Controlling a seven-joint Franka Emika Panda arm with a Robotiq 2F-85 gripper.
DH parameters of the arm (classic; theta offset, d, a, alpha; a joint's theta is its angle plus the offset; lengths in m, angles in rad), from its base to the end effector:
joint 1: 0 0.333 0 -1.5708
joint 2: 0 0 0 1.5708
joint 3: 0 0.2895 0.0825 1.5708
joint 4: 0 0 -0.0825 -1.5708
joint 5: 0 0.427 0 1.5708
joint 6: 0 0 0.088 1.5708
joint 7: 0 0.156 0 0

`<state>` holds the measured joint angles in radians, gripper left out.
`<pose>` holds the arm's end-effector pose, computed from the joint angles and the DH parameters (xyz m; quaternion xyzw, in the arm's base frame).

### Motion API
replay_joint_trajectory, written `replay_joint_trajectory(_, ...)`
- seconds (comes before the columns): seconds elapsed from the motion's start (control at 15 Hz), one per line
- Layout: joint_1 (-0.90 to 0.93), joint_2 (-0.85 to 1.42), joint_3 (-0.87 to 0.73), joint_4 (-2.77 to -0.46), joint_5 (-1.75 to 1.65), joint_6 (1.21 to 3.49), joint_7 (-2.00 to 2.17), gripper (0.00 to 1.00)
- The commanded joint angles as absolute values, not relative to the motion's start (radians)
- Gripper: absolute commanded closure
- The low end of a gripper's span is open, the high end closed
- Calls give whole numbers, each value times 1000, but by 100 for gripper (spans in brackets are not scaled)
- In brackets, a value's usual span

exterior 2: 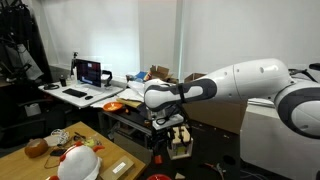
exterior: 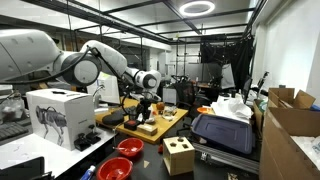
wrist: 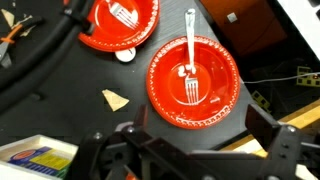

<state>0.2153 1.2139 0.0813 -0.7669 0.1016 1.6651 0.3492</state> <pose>0.7298 0.2160 0.0900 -0.9821 0.0585 0.1753 0.0371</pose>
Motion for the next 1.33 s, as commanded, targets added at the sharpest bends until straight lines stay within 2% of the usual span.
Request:
replay_joint_trajectory(0.0,165,1177,68,-821,59,1656,191,0)
replay_joint_trajectory(0.8,15,1019,67,-1161,-33,1788,-345,0)
replay_joint_trajectory(1.27,-15,929,69,-1430,-30,1886,-385,0)
